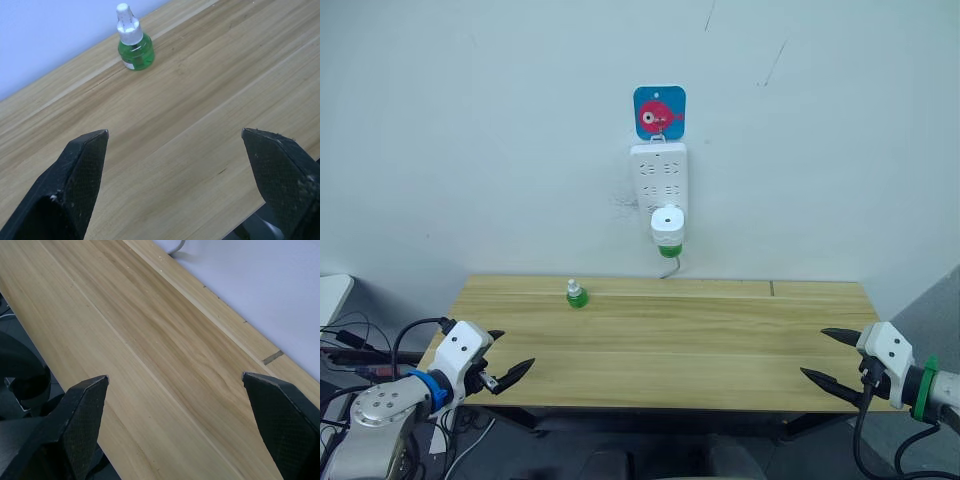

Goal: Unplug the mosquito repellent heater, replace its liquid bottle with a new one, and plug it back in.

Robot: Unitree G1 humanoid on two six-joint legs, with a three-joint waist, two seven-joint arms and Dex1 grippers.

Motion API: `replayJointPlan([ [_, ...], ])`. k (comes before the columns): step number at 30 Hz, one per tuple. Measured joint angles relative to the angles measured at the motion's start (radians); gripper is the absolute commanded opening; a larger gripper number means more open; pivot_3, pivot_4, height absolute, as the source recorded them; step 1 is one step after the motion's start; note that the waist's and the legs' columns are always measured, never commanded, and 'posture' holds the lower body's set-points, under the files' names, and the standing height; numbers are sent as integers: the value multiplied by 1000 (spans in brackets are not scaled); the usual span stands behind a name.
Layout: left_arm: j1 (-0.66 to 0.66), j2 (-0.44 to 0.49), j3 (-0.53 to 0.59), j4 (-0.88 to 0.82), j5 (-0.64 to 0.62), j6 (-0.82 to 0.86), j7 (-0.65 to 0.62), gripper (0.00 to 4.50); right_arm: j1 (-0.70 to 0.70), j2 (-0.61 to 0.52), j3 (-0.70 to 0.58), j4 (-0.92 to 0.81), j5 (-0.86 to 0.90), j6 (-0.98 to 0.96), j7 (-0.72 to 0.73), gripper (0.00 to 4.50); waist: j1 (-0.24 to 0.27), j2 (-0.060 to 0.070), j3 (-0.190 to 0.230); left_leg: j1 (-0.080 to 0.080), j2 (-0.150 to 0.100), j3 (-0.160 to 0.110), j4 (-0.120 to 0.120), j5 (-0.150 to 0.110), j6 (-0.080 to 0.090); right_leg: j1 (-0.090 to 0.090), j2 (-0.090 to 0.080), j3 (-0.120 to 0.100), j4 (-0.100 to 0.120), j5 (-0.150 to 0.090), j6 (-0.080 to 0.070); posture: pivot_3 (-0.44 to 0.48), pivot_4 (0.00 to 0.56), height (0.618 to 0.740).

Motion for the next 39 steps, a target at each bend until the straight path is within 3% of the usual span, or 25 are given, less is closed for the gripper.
replayJointPlan([
  [8,4,0,1,0,-4,37,-5,4500,-20,1,-26,11,0,2,-2,4459,0,0,0,0,0,0,0,0,0,0,0,0,0,0,0,79,56,740],
  [22,-1,9,38,5,-102,-2,-156,4500,-22,21,-27,57,-3,-26,0,4459,-2,0,0,0,0,2,0,0,0,0,0,0,0,0,-1,62,57,740],
  [30,-53,1,55,5,-124,0,-126,4500,3,20,-27,45,-5,-50,9,4459,-2,-1,2,0,0,1,0,0,0,0,0,0,0,0,-1,40,83,740],
  [33,-92,0,63,-45,-162,52,-116,4500,19,16,-32,-23,-1,-42,8,4459,-2,1,8,0,0,0,0,0,0,0,0,1,0,0,0,11,100,740],
  [39,-293,-30,23,-131,-232,193,-79,4500,-9,17,-53,-374,111,137,-73,4459,-13,3,25,0,0,-1,1,0,0,0,1,1,1,1,2,-65,127,740],
])
